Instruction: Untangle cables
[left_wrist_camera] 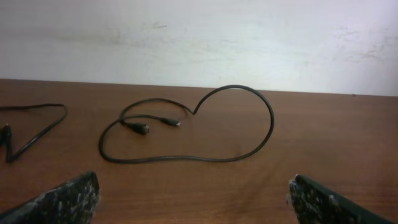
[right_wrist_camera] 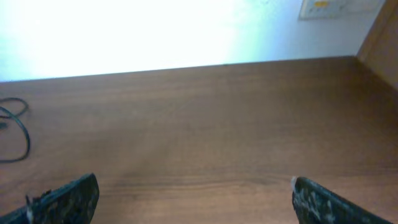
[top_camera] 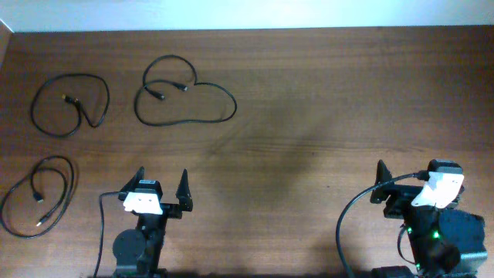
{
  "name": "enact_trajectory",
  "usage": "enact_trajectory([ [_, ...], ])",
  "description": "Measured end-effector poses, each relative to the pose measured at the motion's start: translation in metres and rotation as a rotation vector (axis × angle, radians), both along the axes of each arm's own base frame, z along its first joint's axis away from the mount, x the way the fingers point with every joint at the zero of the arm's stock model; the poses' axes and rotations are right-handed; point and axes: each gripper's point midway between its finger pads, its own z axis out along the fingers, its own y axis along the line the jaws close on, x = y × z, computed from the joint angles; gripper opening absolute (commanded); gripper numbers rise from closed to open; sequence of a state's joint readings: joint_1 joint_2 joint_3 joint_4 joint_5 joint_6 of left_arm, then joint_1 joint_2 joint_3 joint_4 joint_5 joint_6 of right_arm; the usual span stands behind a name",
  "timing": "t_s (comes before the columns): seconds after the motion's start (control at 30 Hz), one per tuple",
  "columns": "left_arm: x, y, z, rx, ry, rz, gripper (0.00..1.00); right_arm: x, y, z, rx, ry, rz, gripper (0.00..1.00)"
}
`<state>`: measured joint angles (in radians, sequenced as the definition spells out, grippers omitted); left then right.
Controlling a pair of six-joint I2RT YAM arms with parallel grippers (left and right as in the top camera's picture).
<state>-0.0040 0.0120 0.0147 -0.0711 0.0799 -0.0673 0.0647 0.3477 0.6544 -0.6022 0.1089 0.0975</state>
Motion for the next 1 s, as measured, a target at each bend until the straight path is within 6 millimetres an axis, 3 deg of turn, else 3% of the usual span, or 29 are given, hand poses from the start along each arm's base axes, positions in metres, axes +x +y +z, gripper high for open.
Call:
enact_trajectory([
  [0.07, 0.0, 0.0, 0.0, 0.0, 0.0, 0.0, 0.99, 0.002, -0.004, 0.0, -0.003, -0.081, -0.006, 0.99],
  [0.3, 0.0, 0.0, 0.0, 0.0, 0.0, 0.0, 0.99, 0.006, 0.004, -0.052, 0.007, -0.188, 0.065, 0.98],
  [0.47, 0.0, 0.0, 0.0, 0.0, 0.0, 0.0, 0.99, 0.009, 0.007, -0.076, 0.009, -0.172, 0.079, 0.98],
  [1.0, 0.0, 0.0, 0.0, 0.0, 0.0, 0.0, 0.99, 0.012, 0.006, -0.076, 0.0, -0.193, 0.079, 0.98],
])
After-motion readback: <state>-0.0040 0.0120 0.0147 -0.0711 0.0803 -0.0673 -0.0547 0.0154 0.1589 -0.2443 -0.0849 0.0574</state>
